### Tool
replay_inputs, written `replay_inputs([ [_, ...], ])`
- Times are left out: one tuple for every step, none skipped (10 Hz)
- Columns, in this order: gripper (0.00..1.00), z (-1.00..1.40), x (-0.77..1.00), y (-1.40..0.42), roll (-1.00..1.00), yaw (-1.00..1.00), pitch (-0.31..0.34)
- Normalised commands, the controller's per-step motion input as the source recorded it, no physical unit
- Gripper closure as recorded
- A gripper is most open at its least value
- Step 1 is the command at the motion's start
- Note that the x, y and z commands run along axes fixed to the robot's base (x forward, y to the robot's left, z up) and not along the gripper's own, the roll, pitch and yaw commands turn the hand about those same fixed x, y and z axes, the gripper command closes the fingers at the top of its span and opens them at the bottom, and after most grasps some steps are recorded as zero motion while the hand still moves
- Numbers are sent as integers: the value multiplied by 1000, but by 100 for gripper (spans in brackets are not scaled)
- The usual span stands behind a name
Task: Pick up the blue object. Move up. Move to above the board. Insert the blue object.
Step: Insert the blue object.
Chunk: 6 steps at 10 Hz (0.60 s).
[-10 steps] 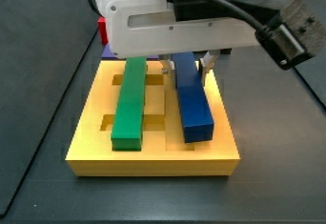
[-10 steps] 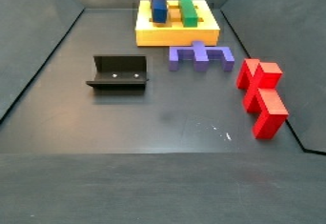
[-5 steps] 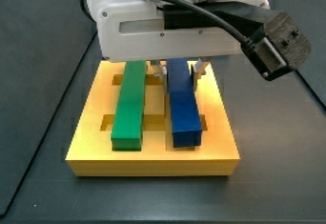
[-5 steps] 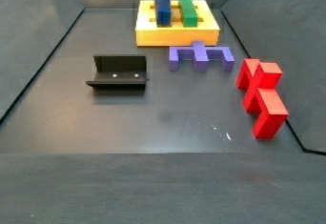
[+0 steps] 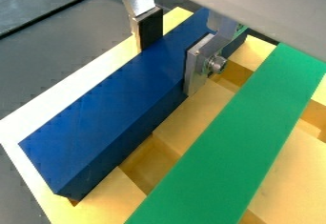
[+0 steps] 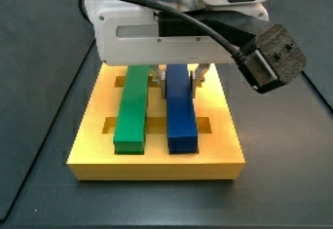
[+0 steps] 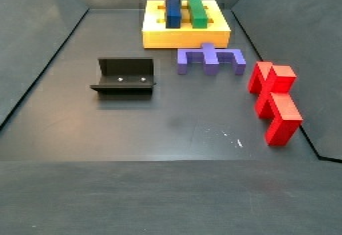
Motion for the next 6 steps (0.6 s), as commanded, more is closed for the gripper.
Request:
replay_inputs([
  [100, -303, 191, 0, 66, 100, 0],
  [100, -271, 249, 0, 79, 131, 0],
  [100, -234, 169, 0, 103, 114, 0],
  [100, -234, 134, 6, 120, 117, 0],
  [100, -249, 23, 0, 106, 74, 0],
  [100, -14, 0, 0, 46, 0, 0],
])
